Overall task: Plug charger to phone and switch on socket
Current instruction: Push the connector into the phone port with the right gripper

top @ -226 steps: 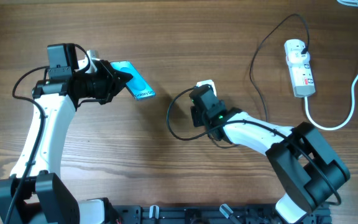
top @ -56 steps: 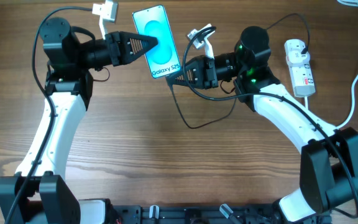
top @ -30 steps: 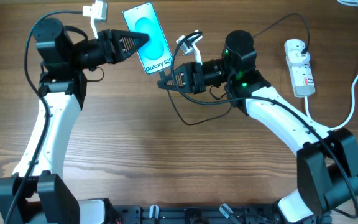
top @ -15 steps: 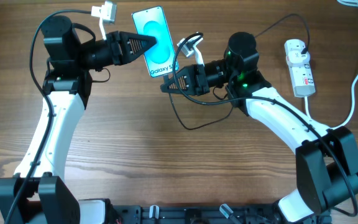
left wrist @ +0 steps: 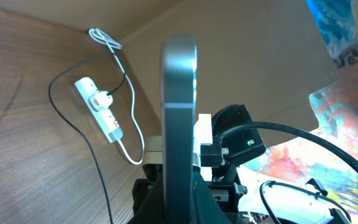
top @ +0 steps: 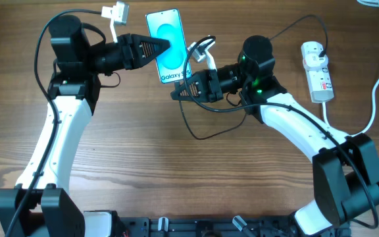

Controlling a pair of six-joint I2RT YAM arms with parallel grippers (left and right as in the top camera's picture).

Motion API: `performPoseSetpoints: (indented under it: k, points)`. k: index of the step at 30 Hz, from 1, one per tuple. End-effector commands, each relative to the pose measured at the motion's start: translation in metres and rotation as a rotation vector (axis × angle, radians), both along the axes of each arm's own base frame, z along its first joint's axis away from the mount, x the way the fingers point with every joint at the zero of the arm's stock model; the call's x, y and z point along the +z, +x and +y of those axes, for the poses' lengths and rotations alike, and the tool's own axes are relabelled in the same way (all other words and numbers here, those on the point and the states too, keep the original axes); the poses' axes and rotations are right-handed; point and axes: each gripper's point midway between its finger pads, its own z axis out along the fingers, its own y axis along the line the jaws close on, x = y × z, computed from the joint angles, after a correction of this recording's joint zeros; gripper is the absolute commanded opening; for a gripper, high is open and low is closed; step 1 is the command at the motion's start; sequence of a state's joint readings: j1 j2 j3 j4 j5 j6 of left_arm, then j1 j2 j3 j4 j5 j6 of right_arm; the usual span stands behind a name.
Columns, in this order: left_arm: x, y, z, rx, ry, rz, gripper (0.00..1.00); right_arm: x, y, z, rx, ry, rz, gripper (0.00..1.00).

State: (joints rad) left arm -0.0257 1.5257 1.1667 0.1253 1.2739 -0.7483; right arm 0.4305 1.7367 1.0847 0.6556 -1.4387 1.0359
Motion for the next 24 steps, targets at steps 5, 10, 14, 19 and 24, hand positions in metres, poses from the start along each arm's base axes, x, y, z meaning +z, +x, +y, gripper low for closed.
performPoseSetpoints:
  k: [5, 10, 14, 19, 24]
  points:
    - [-0.014, -0.051, -0.039, -0.254, -0.018, 0.017, 0.04, 0.026, 0.036, 0.006, -0.193, 0.05, -0.085, 0.05]
    - [-0.014, -0.054, -0.044, -0.267, -0.018, 0.018, 0.04, 0.026, 0.039, 0.006, -0.208, 0.05, -0.081, 0.05]
    - [-0.014, -0.054, -0.044, -0.267, -0.018, 0.018, 0.04, 0.026, 0.039, 0.006, -0.211, 0.05, -0.081, 0.05]
    - [-0.014, -0.055, -0.044, -0.268, -0.018, 0.018, 0.04, 0.027, 0.041, 0.006, -0.219, 0.051, -0.078, 0.05]
    - [-0.018, -0.058, -0.044, -0.28, -0.014, 0.018, 0.04, 0.029, 0.041, 0.006, -0.223, 0.059, -0.089, 0.04]
